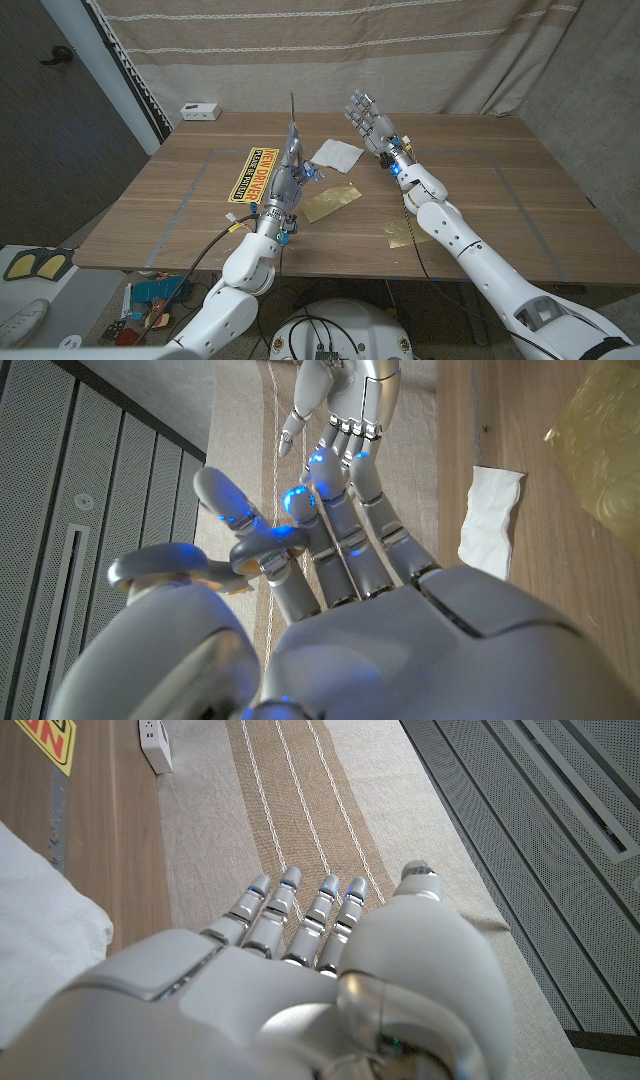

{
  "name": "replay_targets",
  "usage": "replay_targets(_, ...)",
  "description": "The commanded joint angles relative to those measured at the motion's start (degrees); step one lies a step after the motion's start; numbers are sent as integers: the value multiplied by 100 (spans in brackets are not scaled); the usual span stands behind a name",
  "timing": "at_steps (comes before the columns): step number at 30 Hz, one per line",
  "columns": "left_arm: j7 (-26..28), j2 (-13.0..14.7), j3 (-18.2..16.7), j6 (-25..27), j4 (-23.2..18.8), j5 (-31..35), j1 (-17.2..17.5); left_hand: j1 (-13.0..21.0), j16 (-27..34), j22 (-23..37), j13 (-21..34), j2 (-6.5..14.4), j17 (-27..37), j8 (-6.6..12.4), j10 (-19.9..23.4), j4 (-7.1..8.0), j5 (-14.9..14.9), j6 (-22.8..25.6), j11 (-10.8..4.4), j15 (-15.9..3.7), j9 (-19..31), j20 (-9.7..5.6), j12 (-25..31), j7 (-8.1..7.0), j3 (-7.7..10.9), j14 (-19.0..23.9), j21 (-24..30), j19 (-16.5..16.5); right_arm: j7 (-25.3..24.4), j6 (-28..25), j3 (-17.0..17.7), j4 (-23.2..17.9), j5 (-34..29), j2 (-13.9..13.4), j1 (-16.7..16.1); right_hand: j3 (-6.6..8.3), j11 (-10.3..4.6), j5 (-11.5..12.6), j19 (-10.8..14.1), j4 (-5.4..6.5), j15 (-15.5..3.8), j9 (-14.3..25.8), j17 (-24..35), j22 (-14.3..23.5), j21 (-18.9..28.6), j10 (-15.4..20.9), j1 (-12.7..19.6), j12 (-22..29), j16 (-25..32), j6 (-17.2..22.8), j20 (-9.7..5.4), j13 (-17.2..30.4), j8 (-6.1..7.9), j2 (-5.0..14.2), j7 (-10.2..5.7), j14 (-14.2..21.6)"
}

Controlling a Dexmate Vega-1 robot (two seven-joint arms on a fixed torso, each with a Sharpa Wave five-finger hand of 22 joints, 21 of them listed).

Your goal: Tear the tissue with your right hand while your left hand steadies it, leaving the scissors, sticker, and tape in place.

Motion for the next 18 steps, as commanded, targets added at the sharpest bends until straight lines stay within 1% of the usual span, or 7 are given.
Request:
replay_targets(1, -477, 199, 25, -108, 346, -96, -225, -62, -136, -31, -294, 0, -35, -247, -49, -714, -109, -2009, -219, -471, 426, -273, -327, 629, -2533, -237, -190, -218, -33, 31, -15, -42, -32, 12, -43, -22, -19, 45, 48, -37, -527, -5, 2, 14, -20, 37, -5, 48, 31, 32, 31, 13, -5, -8, 18, -27)
replay_targets(2, -478, 192, 24, -117, 344, -109, -220, -59, -138, -35, -306, 1, -37, -253, -66, -715, -109, -2051, -222, -473, 449, -269, -342, 629, -2532, -232, -198, -221, -24, 30, -14, -48, -27, 8, -47, -23, -19, 45, 50, -37, -526, -5, 2, 14, -21, 38, -6, 48, 31, 34, 30, 13, -5, -7, 22, -28)
replay_targets(5, -490, 205, 29, -91, 322, -136, -217, -34, -149, -26, -322, 1, -39, -291, -61, -721, -108, -2282, -226, -477, 562, -264, -358, 558, -2529, -241, -217, -232, -45, 45, -7, -69, -33, 6, -62, -24, -19, 45, 51, -37, -525, -5, 2, 14, -25, 39, -9, 49, 31, 32, 37, 13, -6, -6, 19, -30)
replay_targets(9, -436, 220, 32, -44, 277, -118, -187, -19, -162, -32, -333, 1, -65, -281, -33, -723, -105, -2342, -221, -468, 634, -266, -360, 554, -2528, -221, -231, -222, -33, 42, -8, -77, -29, -5, -62, -25, -19, 44, 52, -37, -527, -5, 2, 14, -27, 40, -11, 49, 31, 28, 40, 13, -7, -6, 22, -29)
replay_targets(11, -439, 249, 30, -1, 253, -140, -177, -5, -158, -23, -327, 0, -66, -290, -28, -726, -103, -2436, -224, -471, 690, -265, -358, 508, -2528, -202, -232, -218, -27, 41, -3, -78, -13, -1, -66, -25, -19, 44, 52, -37, -529, -5, 2, 14, -29, 40, -11, 49, 31, 28, 41, 13, -8, -6, 21, -29)
replay_targets(14, -392, 252, 24, 18, 219, -128, -153, 18, -165, -1, -317, -3, -62, -280, -25, -728, -101, -2552, -224, -475, 797, -263, -358, 500, -2529, -212, -233, -215, -25, 42, -3, -80, -11, -4, -67, -27, -19, 44, 55, -38, -534, -5, 1, 14, -32, 39, -13, 48, 31, 24, 43, 13, -9, -7, 23, -29)
replay_targets(18, -364, 254, 30, 52, 196, -127, -145, 26, -177, -27, -344, -3, -86, -236, 10, -726, -98, -2568, -224, -470, 892, -261, -369, 521, -2531, -193, -251, -186, -1, 37, 11, -86, 8, -22, -70, -29, -19, 45, 56, -39, -525, -5, 1, 14, -36, 37, -14, 47, 31, 27, 46, 12, -8, -8, 23, -31)
